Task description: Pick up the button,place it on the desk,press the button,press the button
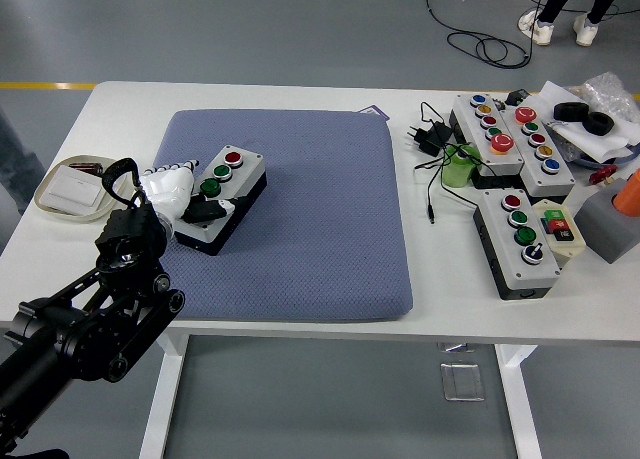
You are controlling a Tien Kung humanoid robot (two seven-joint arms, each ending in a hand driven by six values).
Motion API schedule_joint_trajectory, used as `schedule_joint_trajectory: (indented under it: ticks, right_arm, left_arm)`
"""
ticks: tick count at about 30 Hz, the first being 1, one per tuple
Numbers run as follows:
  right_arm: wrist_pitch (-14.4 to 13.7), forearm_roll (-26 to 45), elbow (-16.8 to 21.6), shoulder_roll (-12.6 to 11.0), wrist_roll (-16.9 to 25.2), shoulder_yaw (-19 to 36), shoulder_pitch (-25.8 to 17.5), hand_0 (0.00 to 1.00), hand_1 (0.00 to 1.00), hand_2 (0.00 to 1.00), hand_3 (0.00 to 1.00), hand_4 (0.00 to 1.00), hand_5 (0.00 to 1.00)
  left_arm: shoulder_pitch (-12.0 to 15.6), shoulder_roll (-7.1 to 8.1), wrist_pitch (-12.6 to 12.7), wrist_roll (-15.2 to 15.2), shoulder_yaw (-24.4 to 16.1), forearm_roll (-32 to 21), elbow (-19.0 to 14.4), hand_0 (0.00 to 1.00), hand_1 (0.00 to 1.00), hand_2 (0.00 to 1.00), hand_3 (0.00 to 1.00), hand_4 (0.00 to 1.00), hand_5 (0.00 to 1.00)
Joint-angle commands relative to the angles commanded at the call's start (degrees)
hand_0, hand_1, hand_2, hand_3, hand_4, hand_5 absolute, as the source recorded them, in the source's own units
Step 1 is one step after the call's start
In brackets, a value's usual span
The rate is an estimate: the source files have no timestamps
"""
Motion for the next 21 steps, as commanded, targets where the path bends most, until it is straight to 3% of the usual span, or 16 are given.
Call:
schedule_joint_trajectory:
  ticks: [1, 2, 7, 8, 19, 21]
  right_arm:
    - [0.0, 0.0, 0.0, 0.0, 0.0, 0.0, 0.0, 0.650, 0.637, 0.666, 0.582, 0.381, 0.244]
    - [0.0, -0.1, 0.0, 0.0, 0.0, 0.0, 0.0, 0.650, 0.638, 0.666, 0.582, 0.381, 0.244]
    - [0.1, -0.4, 0.0, 0.0, -0.1, 0.2, -0.1, 0.650, 0.638, 0.666, 0.582, 0.381, 0.244]
    - [0.1, -0.5, 0.0, 0.0, -0.1, 0.2, -0.1, 0.650, 0.638, 0.666, 0.582, 0.381, 0.245]
    - [0.1, -0.8, 0.0, 0.0, -0.1, 0.3, -0.5, 0.650, 0.639, 0.666, 0.582, 0.380, 0.245]
    - [0.1, -0.8, 0.0, -0.1, -0.1, 0.3, -0.6, 0.650, 0.639, 0.666, 0.582, 0.381, 0.245]
  left_arm:
    - [0.0, -0.04, -0.1, 0.0, 0.1, 0.1, 0.1, 0.922, 0.998, 0.998, 0.998, 0.998, 0.875]
    - [0.0, -0.13, -0.3, -0.1, 0.2, 0.1, 0.4, 0.897, 0.991, 0.998, 0.998, 0.973, 0.684]
    - [-0.1, -0.54, -1.1, -0.2, 0.6, 0.1, 1.5, 0.897, 0.991, 0.998, 0.998, 0.973, 0.684]
    - [-0.1, -0.57, -1.2, -0.3, 0.6, 0.1, 1.6, 0.798, 0.937, 0.998, 0.998, 0.933, 0.571]
    - [-1.2, -1.22, -4.0, -0.1, 0.6, 0.1, 3.1, 0.740, 0.899, 0.993, 0.998, 0.918, 0.559]
    - [-1.3, -1.29, -4.7, 0.0, 0.6, 0.1, 2.7, 0.723, 0.884, 0.977, 0.961, 0.894, 0.536]
